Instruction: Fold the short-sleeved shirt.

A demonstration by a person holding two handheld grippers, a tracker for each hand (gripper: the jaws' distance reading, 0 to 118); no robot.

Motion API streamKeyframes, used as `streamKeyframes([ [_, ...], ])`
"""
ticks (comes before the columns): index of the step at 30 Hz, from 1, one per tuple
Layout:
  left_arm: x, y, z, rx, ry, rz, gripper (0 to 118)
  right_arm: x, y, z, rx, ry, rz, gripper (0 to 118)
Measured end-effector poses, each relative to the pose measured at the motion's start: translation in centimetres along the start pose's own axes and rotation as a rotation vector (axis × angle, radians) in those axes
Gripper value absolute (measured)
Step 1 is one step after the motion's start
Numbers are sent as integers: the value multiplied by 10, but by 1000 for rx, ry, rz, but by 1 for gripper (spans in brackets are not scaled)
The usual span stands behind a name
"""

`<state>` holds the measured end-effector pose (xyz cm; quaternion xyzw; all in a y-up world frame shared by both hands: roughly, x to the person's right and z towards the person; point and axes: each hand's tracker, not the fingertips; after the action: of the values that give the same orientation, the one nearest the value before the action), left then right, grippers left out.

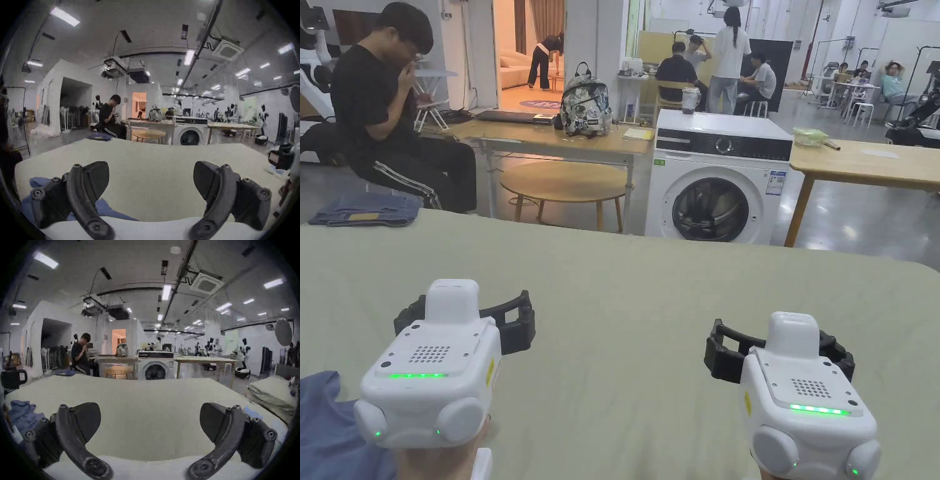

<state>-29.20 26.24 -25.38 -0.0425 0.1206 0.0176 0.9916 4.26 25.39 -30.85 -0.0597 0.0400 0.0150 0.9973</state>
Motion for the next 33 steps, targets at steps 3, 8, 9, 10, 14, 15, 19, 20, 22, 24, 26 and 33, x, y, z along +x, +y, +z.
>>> streamKeyframes([
  [3,0,1,1,10,22,-17,106,-1,0,1,-3,15,1,118],
  [8,-1,6,1,1,5,-15,106,-4,3,1,1,7,3,118],
  [9,-2,6,1,1,1,-9,106,-4,3,1,2,4,4,118],
  [10,-1,7,0,-1,-1,-6,106,-5,4,0,5,1,5,118],
  [14,0,9,1,-11,-10,-12,78,-8,5,3,15,-26,19,106],
  [15,1,10,4,-9,-13,-17,61,-10,5,5,22,-30,26,87],
  [19,8,9,8,-13,-9,-64,21,-11,6,3,17,-38,31,15],
  [20,10,9,10,-10,-8,-79,17,-10,6,3,9,-38,17,8],
  [22,13,10,14,4,-9,-97,4,-7,6,4,-5,-27,-3,0],
  [24,14,8,14,18,-19,-112,0,-8,6,4,-10,-26,-4,0],
  [26,17,9,13,21,-18,-131,0,-7,6,4,-13,-25,-5,0],
  [33,14,12,12,2,-8,-133,0,-5,8,6,-25,-5,-22,0],
])
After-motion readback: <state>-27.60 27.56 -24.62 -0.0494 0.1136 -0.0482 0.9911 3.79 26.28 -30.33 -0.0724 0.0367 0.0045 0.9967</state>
